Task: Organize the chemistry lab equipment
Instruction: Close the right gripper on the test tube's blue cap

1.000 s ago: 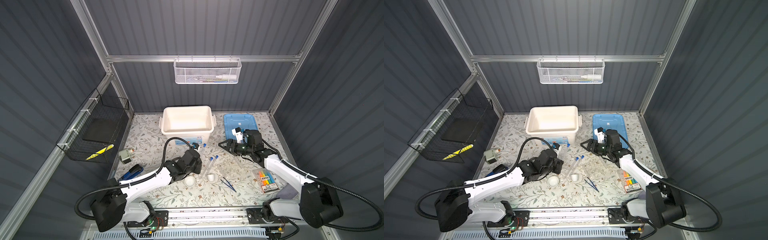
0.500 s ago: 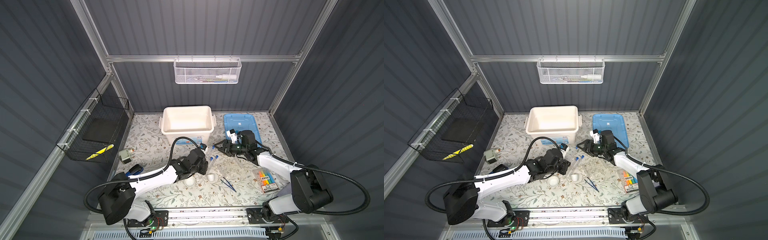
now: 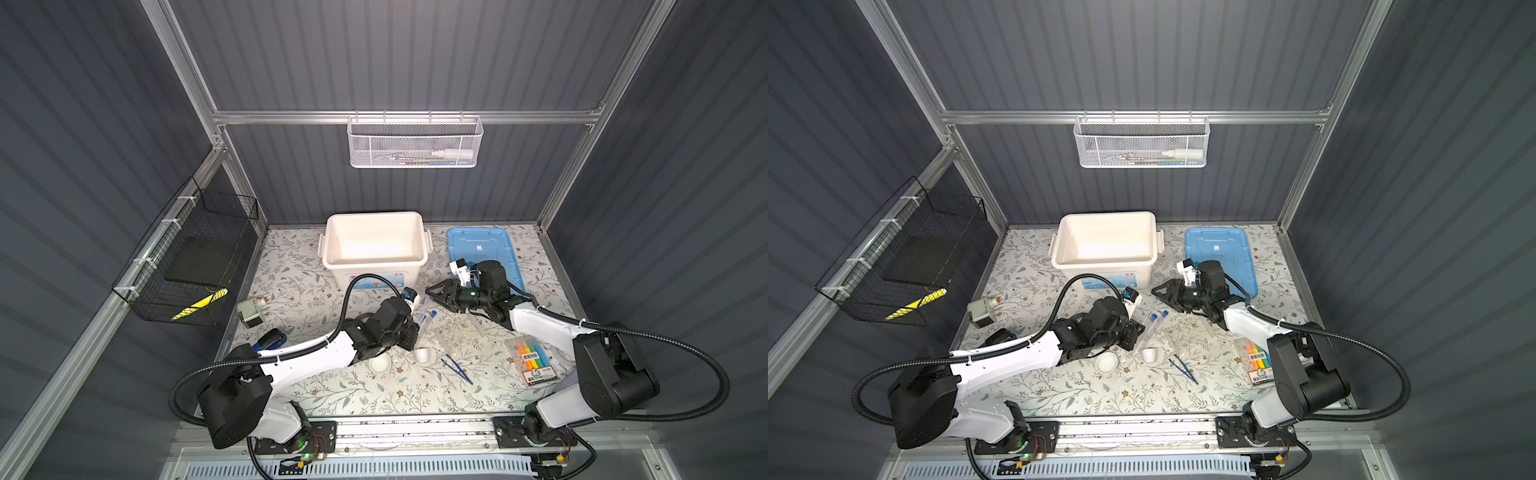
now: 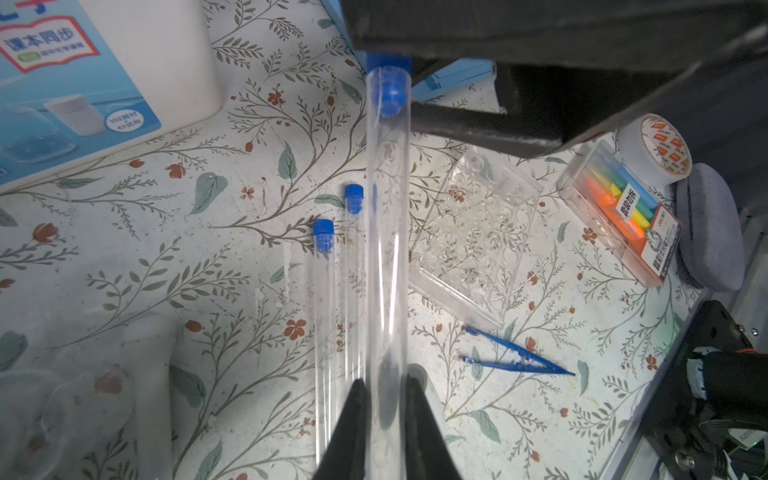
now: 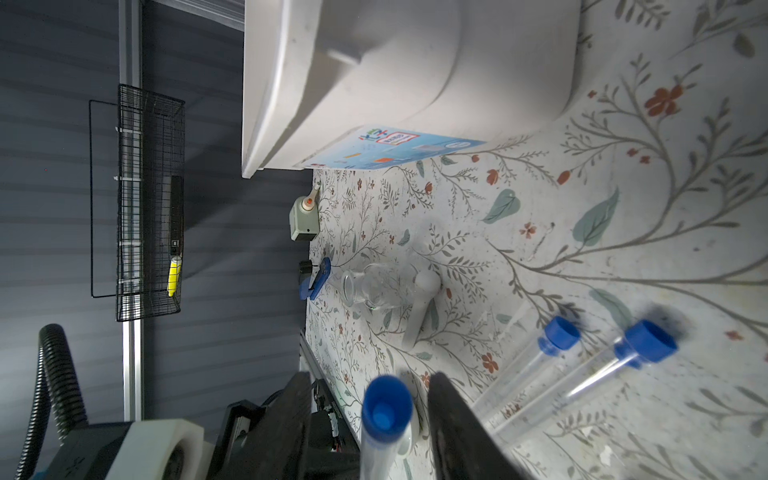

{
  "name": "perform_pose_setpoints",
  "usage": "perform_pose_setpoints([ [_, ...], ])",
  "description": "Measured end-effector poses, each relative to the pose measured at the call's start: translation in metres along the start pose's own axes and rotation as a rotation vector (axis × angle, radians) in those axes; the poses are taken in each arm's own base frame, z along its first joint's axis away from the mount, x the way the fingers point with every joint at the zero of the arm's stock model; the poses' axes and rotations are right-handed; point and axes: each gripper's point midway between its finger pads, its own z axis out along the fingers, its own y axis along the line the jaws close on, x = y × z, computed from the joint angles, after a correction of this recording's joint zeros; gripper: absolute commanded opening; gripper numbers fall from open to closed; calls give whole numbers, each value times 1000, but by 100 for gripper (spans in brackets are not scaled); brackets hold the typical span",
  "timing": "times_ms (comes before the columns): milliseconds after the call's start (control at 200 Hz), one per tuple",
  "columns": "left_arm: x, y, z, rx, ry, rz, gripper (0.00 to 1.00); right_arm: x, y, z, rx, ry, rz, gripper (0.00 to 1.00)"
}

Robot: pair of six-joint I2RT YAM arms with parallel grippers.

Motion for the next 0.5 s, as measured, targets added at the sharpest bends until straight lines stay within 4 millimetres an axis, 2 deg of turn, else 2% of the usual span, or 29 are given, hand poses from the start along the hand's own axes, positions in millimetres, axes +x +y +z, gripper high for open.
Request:
perform_pose_setpoints([
  [500,-1,-2,0,10,-4,1,5,-1,2,0,-6,-5,2,30],
])
